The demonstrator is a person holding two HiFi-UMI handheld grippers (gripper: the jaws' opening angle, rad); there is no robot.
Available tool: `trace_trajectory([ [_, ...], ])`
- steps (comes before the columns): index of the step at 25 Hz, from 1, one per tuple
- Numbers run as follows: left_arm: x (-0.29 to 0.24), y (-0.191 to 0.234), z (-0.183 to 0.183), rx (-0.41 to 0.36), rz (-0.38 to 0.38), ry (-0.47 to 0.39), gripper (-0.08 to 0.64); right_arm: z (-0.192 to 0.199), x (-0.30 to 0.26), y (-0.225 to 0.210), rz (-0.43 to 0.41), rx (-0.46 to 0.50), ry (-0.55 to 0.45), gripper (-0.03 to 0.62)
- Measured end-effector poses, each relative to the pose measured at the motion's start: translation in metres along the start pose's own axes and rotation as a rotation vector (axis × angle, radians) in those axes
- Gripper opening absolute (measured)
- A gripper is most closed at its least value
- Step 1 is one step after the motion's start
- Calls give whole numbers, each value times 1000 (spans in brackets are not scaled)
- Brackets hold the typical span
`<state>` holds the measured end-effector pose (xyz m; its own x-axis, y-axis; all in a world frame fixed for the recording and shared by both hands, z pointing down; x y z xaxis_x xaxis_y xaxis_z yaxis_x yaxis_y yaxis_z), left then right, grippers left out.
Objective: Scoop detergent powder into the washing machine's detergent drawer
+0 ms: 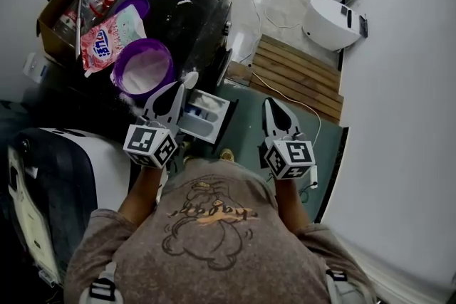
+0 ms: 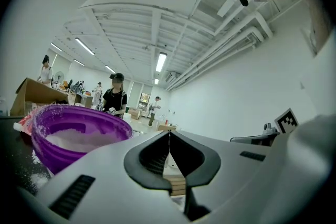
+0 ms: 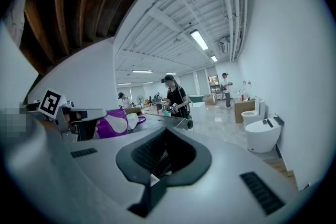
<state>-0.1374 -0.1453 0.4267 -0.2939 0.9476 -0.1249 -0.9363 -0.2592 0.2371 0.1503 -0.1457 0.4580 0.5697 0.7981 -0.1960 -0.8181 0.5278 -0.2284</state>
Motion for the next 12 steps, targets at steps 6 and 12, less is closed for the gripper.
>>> trace_trajectory([
  [6, -2, 1, -4, -8, 9, -10, 23, -8, -1, -6, 11, 14, -12, 0],
  [12, -7, 3, -4, -26, 8, -13, 23, -9, -5, -6, 6, 17, -11, 0],
])
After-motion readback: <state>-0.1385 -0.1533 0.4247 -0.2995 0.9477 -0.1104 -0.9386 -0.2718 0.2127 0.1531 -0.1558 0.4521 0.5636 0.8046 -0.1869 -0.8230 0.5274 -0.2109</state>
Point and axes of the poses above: the fingertips, and each gripper's own axes: x backward along the fingers, y to its left, z out of its underside, the point moved 7 cm from there along x, backward along the fingers, and after that the axes turned 7 degrees about -z, right-handed, at the moved point
